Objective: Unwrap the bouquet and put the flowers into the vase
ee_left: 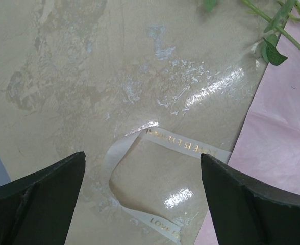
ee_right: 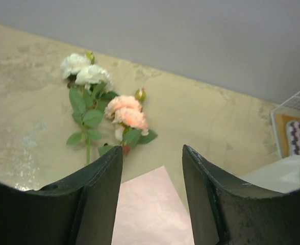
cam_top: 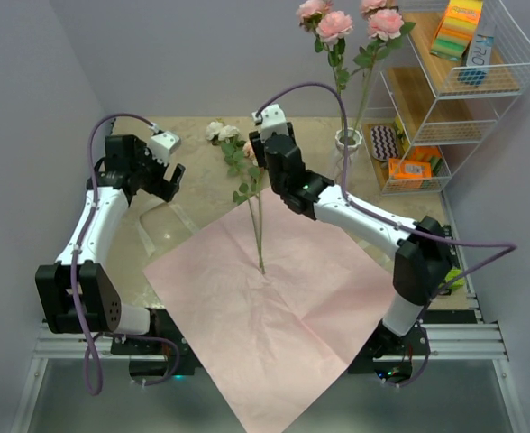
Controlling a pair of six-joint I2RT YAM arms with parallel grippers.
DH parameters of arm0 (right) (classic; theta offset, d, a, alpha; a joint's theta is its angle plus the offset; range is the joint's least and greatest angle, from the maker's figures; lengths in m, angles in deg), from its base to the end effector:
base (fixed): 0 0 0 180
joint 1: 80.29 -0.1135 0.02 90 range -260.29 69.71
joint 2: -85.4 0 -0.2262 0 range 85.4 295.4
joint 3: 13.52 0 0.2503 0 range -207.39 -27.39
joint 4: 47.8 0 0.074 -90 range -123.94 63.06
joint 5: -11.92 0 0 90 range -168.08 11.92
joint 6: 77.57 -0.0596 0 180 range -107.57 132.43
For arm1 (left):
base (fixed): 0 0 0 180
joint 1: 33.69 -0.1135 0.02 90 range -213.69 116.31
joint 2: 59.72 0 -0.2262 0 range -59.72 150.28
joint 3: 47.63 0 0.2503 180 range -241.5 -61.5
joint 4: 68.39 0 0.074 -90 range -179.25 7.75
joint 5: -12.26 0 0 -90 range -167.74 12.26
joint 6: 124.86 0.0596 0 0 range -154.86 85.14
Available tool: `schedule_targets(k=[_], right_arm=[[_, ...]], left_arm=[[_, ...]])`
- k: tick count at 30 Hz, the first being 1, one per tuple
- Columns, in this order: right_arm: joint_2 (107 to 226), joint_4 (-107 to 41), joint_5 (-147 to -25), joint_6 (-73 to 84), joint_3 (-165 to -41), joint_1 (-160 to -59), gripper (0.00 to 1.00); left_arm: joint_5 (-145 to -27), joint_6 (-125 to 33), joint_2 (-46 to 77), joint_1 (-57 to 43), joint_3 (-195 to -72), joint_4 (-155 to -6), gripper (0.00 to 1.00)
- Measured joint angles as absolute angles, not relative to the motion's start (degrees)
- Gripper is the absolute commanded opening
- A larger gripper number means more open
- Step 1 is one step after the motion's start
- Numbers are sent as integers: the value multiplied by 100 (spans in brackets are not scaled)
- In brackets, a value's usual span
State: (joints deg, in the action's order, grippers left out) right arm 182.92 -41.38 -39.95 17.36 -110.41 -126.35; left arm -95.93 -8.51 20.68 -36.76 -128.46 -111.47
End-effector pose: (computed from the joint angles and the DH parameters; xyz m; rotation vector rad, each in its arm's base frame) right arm 0.3178 0.2768 0.3202 -0.2467 1.6492 -0.0208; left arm 0.3292 -0.0010 0.2499 0.6131 2.1877 -0.0986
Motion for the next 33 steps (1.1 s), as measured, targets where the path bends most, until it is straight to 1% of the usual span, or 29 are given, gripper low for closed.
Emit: schedule_targets(k=[4,9,12,17,21,30,33], right_arm=[[18912,-3758,-4316,1229,-11091,-12635,47],[19844,-3353,-4709,735,-11402,-12622,47],[20165,-3198,-5092,534,-11406,-12600,47],[20484,-3076,-5815,363,-11456,-12570,45],[20748,-2940,-6117,298,-11670,-12559,43],[21105,-2708,-6430,70,-11930,-12450,42],[21116,-2704,-6451,13,-11930,-12408,40]], left_arm=[[-9547,-827,1953,-3685,-12844,-11147,99],[-9530,-818,1935,-3696,-12778,-11133,99],[-9515,-818,1935,-3696,-12695,-11118,99],[-9440,-818,1933,-3696,-12586,-11057,99],[-9397,-818,1933,-3696,-12562,-11020,99],[-9383,-809,1933,-3696,-12559,-11015,100],[-9377,-805,1933,-3696,-12546,-11013,99]])
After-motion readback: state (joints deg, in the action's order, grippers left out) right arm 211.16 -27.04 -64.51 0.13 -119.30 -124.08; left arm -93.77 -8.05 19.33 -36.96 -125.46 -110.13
